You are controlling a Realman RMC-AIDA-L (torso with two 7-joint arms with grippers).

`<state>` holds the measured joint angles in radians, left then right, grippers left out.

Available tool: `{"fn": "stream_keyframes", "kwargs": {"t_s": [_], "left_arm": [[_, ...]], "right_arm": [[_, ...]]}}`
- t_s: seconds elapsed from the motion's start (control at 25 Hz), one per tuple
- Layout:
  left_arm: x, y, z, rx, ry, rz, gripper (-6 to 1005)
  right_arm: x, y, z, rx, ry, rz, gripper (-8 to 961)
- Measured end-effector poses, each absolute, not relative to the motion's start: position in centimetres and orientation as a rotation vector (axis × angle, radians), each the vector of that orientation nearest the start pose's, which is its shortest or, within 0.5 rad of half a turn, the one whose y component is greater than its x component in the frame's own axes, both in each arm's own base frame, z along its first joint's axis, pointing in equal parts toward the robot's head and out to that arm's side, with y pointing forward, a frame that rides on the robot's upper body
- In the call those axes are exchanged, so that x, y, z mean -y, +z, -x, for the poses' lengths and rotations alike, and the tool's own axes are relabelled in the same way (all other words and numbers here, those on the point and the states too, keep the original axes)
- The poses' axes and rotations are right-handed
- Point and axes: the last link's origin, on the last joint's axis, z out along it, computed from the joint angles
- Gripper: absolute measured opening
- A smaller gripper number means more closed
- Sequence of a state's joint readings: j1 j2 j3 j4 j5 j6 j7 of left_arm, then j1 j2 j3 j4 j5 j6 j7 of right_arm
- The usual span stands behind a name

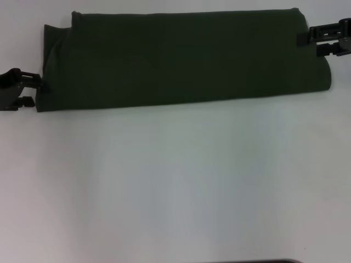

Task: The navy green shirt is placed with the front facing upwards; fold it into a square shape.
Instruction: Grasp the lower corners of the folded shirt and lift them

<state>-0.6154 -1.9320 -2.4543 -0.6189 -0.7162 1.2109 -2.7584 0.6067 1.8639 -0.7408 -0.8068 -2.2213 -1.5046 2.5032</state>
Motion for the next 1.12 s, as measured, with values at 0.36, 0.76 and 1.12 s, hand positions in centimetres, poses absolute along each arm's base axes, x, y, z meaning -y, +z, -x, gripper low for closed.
{"fn": "stream_keyframes", "kwargs": {"t_s": [0.36,0.76,1.12], "left_arm": [[-37.5,3.9,33.1,-2.718,0.381,-2.263,581],[-37.7,3.4,32.4,-2.665,0.296,-2.321,505],[-38.0,3.2,31.7,-2.629,0.266,-2.343,309]], "right_arm": [[-37.9,9.9,-28.4,-1.733,0.371,2.197,900],[-37.6,9.8,-28.6,-1.744,0.373,2.195,898],[-37.6,11.8,-30.0,-1.761,0.215,2.124,897]]}}
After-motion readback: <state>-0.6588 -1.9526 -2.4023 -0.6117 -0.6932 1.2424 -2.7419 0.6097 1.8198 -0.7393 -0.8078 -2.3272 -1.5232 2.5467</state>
